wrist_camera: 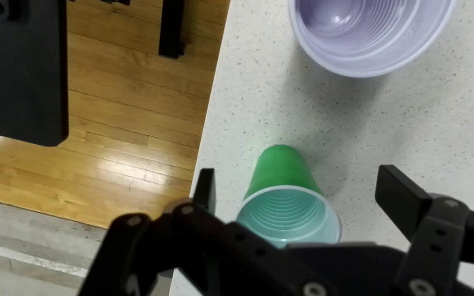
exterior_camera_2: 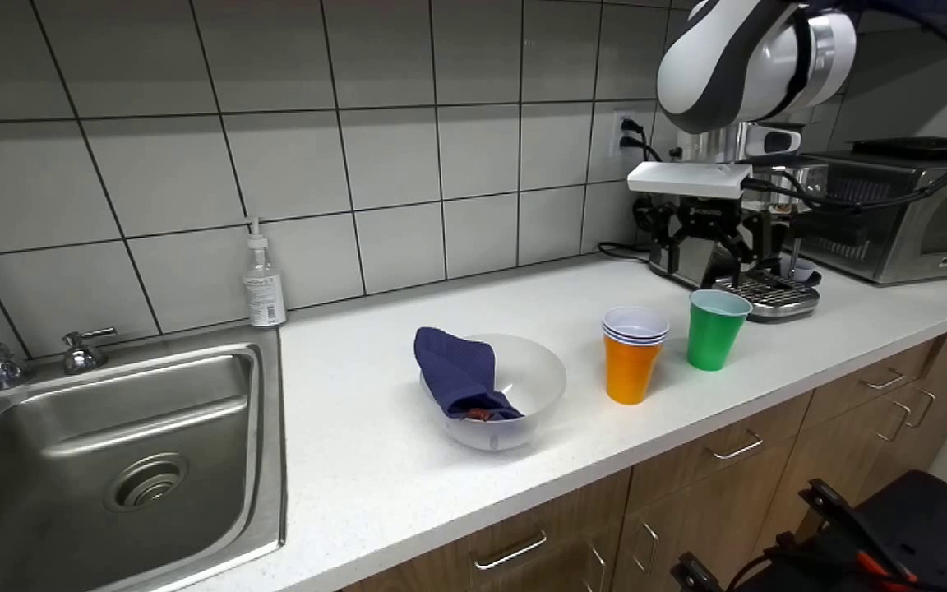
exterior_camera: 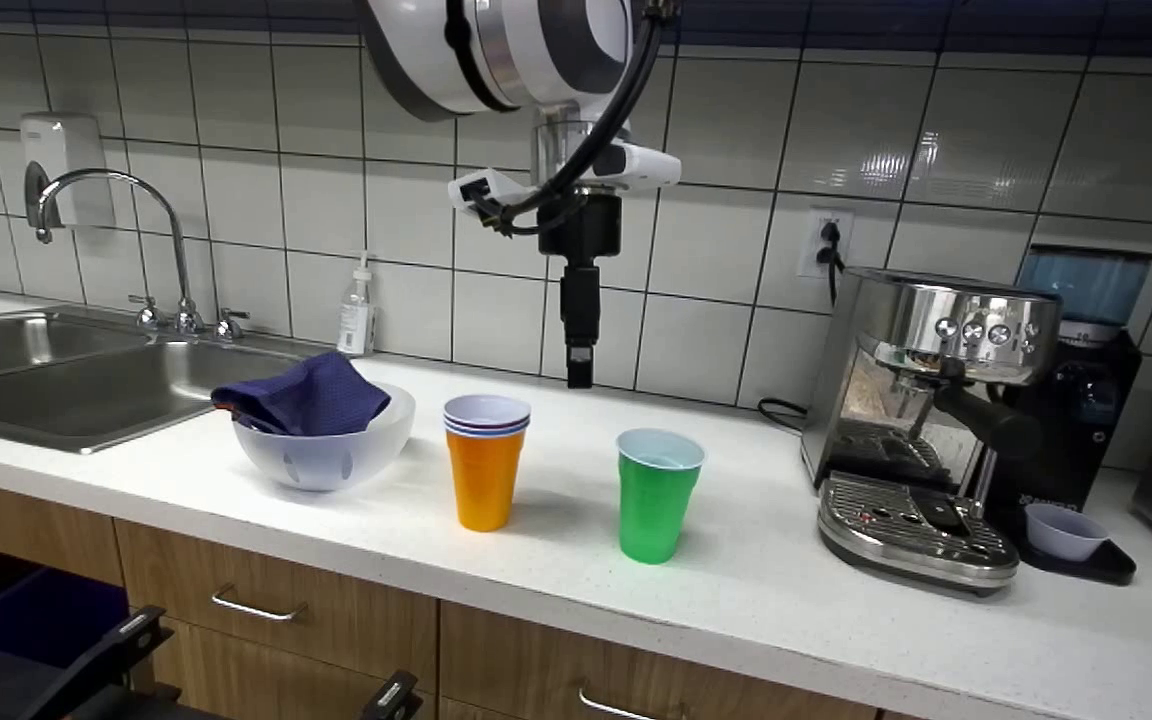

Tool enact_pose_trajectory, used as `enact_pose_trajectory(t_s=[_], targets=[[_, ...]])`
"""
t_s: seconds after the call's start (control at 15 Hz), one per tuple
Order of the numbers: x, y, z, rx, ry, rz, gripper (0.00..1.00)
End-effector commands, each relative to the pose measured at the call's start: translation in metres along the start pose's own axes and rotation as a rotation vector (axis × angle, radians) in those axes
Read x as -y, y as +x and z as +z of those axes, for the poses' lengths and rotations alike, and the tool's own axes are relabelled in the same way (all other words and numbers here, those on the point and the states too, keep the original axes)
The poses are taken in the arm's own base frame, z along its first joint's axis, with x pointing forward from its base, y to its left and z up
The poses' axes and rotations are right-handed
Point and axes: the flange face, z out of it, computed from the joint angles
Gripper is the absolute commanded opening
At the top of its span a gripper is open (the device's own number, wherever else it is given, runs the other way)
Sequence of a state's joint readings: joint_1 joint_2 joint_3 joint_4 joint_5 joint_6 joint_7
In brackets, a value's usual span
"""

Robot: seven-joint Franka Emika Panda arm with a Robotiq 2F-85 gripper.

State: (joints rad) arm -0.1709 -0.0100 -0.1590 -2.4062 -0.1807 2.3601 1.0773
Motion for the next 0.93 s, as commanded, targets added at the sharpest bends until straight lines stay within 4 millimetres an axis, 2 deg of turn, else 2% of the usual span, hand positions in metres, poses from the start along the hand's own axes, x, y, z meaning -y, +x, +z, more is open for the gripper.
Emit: enact_pose_trajectory(t_s=[0.0, 0.87], targets=[[0.002, 0.023, 0.008, -0.022, -0.026, 0.048, 1.0], [0.011, 0.073, 0.041, -0.035, -0.054, 0.113, 1.0]])
